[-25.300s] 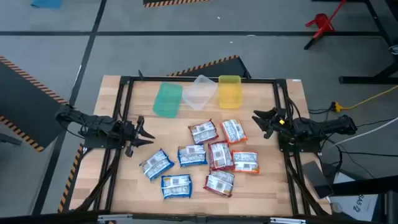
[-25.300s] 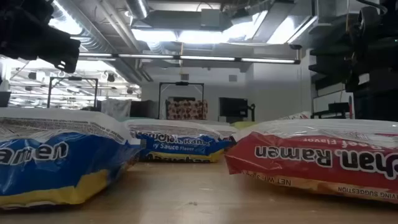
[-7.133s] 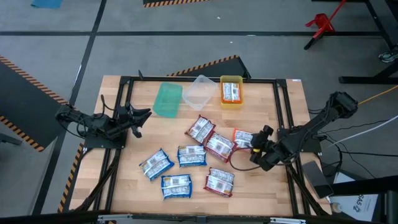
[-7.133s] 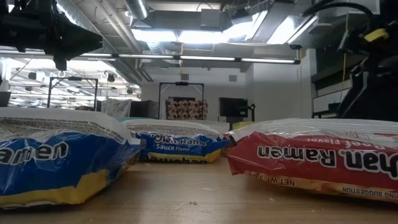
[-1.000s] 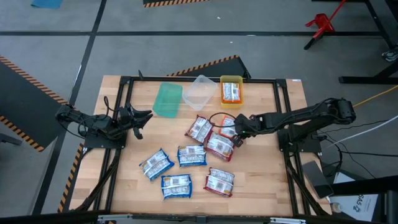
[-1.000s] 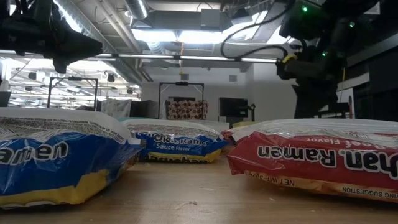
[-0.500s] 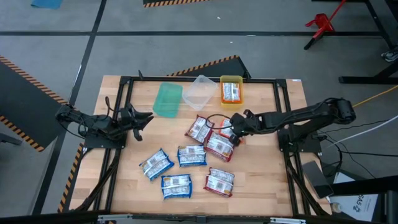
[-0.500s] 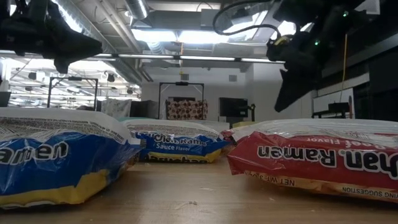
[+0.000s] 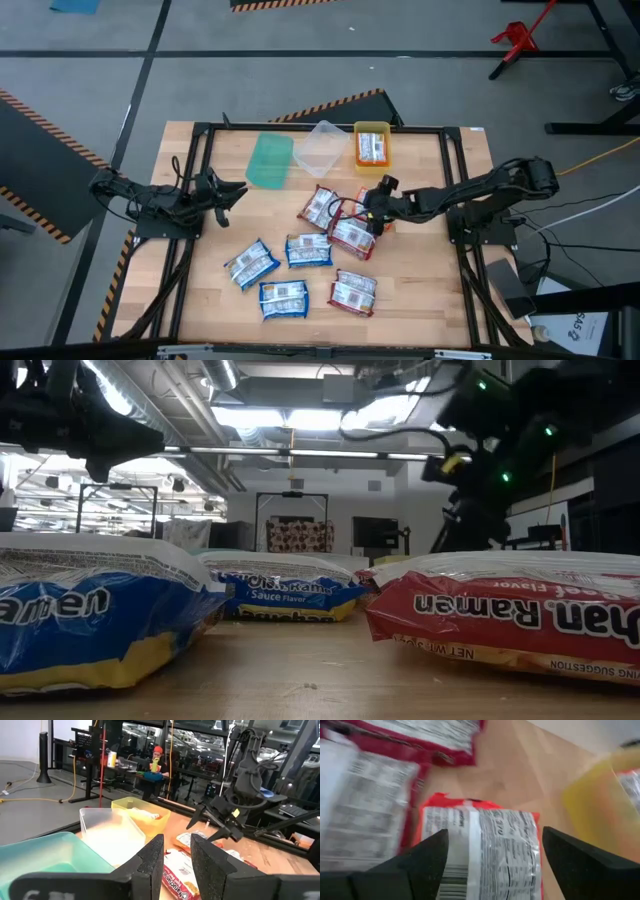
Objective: Sort Maruchan noodles
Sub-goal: Put the orange noodle pack into the yellow bin
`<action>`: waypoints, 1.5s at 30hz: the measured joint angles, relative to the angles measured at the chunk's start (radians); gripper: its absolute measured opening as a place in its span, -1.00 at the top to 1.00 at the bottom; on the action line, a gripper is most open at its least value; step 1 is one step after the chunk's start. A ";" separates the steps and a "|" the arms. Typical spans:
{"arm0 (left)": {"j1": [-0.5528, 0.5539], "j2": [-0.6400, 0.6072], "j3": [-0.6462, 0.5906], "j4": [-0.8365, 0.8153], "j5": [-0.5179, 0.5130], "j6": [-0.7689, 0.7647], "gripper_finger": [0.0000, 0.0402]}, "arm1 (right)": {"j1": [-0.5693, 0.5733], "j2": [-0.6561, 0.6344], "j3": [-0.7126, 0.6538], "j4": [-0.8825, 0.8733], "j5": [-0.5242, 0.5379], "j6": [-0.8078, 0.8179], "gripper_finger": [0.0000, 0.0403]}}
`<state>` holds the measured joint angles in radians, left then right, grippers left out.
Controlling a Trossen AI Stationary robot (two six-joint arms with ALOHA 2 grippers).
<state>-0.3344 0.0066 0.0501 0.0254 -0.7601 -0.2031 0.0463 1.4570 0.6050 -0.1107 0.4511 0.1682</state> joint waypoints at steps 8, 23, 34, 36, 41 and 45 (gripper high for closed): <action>0.000 0.000 0.000 -0.010 0.000 0.000 0.55 | -0.001 -0.009 -0.207 0.346 0.021 0.125 -0.37; 0.000 0.000 0.000 -0.011 -0.016 -0.033 0.55 | 0.000 -0.011 -0.333 0.474 0.064 0.231 0.49; 0.000 0.000 0.000 -0.010 -0.016 -0.057 0.55 | -0.001 -0.006 -0.339 0.516 0.067 0.243 0.98; 0.000 0.000 0.000 -0.010 -0.016 -0.057 0.55 | -0.001 -0.004 -0.337 0.537 0.062 0.251 0.98; 0.000 0.000 0.000 -0.010 -0.016 -0.057 0.55 | -0.001 -0.005 -0.293 0.524 0.043 0.271 1.00; 0.000 0.000 0.000 -0.010 -0.016 -0.057 0.55 | -0.001 -0.011 -0.242 0.505 0.044 0.273 1.00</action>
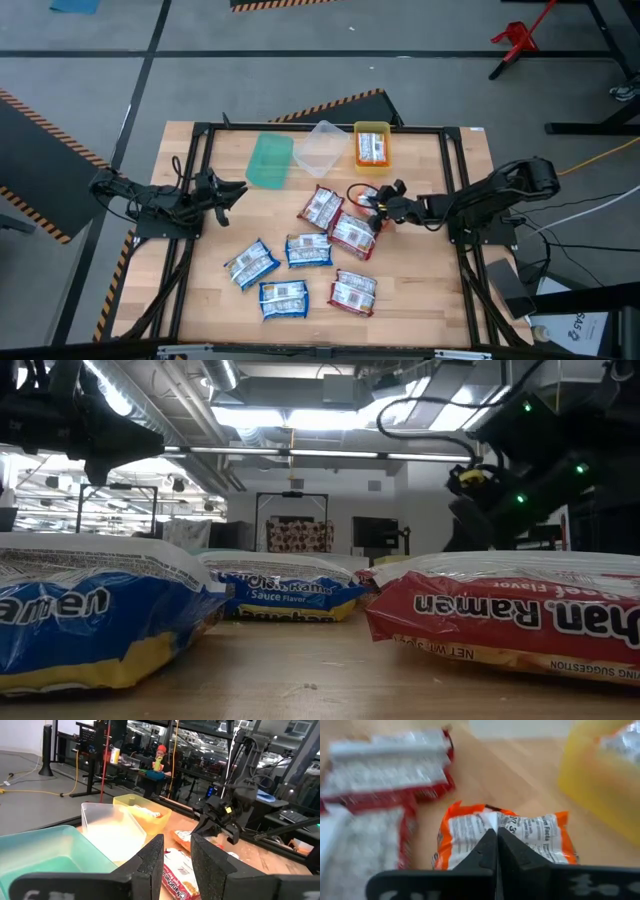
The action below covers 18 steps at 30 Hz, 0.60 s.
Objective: Sort Maruchan noodles
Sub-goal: Put the orange noodle pack into the yellow bin
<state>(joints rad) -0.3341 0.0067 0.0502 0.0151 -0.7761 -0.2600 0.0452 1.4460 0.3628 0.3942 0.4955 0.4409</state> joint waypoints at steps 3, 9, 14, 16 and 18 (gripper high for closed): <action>0.000 0.000 0.000 0.000 0.001 0.001 0.55 | 0.000 0.000 0.039 0.000 0.010 0.000 1.00; 0.000 0.000 0.000 0.000 0.004 0.007 0.55 | 0.000 -0.002 0.122 -0.042 0.043 -0.028 1.00; 0.000 0.000 0.000 0.000 0.005 0.007 0.55 | 0.000 -0.004 0.173 -0.093 0.052 -0.105 1.00; 0.000 0.000 0.000 0.000 0.014 0.007 0.55 | -0.001 -0.004 0.172 -0.107 0.012 -0.139 0.96; 0.000 0.000 0.000 0.000 0.030 0.007 0.55 | 0.000 -0.004 0.169 -0.117 -0.018 -0.177 0.87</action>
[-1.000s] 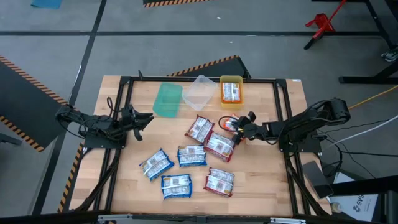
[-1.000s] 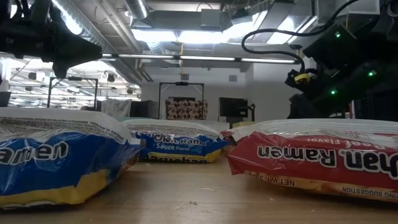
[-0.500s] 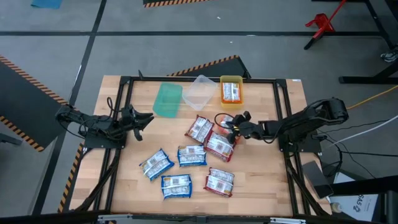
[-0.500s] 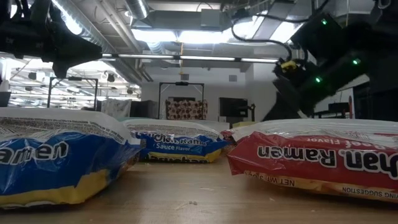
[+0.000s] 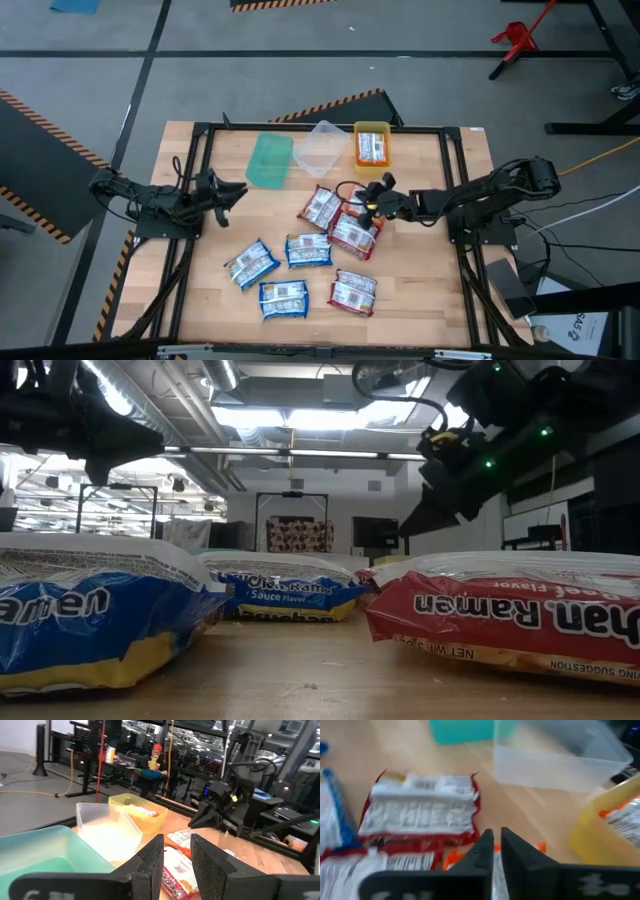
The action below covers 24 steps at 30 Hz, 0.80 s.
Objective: Sort Maruchan noodles
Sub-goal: Put the orange noodle pack into the yellow bin
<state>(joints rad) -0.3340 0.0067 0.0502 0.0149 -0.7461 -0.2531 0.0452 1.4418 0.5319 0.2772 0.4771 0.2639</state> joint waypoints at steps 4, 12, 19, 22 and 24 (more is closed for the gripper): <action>0.000 0.000 0.000 0.000 0.012 0.000 0.55 | -0.015 0.000 -0.041 0.017 -0.039 -0.025 0.53; 0.000 0.000 0.000 -0.001 0.000 -0.001 0.55 | -0.041 0.000 -0.275 0.433 -0.087 -0.143 -0.32; 0.000 0.000 0.000 0.000 -0.055 -0.007 0.55 | -0.040 0.001 -0.399 0.646 -0.096 -0.186 -0.41; 0.000 0.000 0.000 0.000 -0.084 -0.007 0.55 | -0.040 0.001 -0.389 0.644 -0.130 -0.229 -0.37; 0.000 0.000 0.000 0.000 -0.096 -0.008 0.55 | -0.039 0.001 -0.378 0.642 -0.131 -0.256 -0.34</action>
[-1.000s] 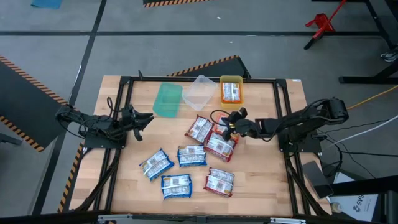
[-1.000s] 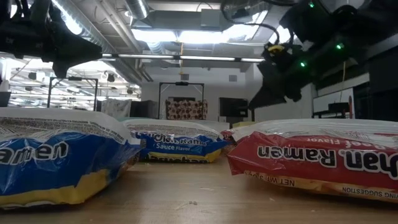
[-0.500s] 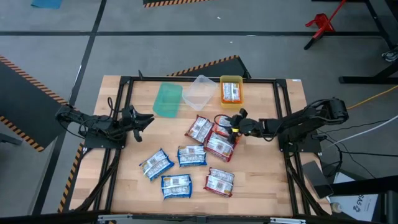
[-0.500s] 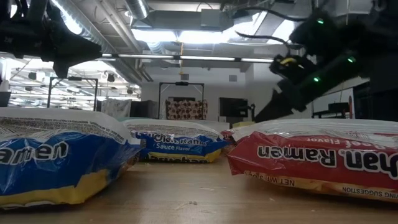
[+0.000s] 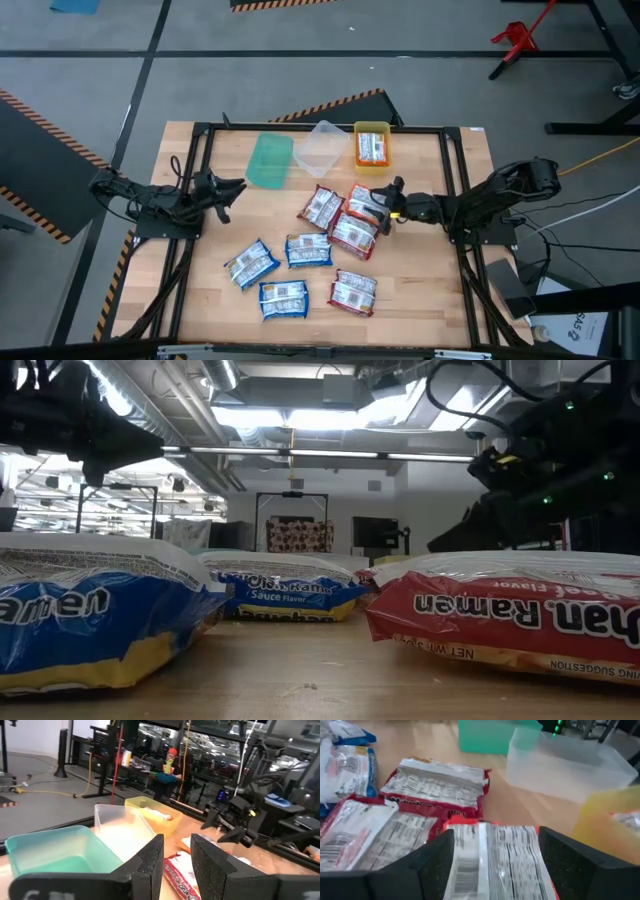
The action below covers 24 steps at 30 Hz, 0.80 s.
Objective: Sort Maruchan noodles
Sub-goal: Put the orange noodle pack into the yellow bin
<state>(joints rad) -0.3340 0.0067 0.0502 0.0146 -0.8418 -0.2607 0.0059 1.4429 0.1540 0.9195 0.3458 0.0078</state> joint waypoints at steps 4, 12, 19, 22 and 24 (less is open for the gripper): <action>0.000 0.000 0.000 0.000 -0.011 0.000 0.55 | 0.000 0.014 0.001 -0.002 0.010 -0.038 -0.34; 0.000 0.000 0.000 0.000 -0.013 0.000 0.55 | 0.000 0.141 0.002 0.132 0.012 -0.040 -0.33; 0.000 0.000 0.000 0.000 -0.014 0.000 0.55 | 0.000 0.257 0.005 0.222 0.029 -0.037 -0.33; 0.000 0.000 0.000 0.000 -0.014 0.000 0.55 | 0.000 0.298 0.008 0.254 0.032 -0.021 -0.33; 0.000 0.000 0.000 0.000 -0.014 0.000 0.55 | 0.000 0.317 0.009 0.266 0.036 -0.006 -0.33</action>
<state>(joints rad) -0.3342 0.0065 0.0502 0.0145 -0.8557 -0.2604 0.0059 1.7595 0.1635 1.1855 0.3822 0.0019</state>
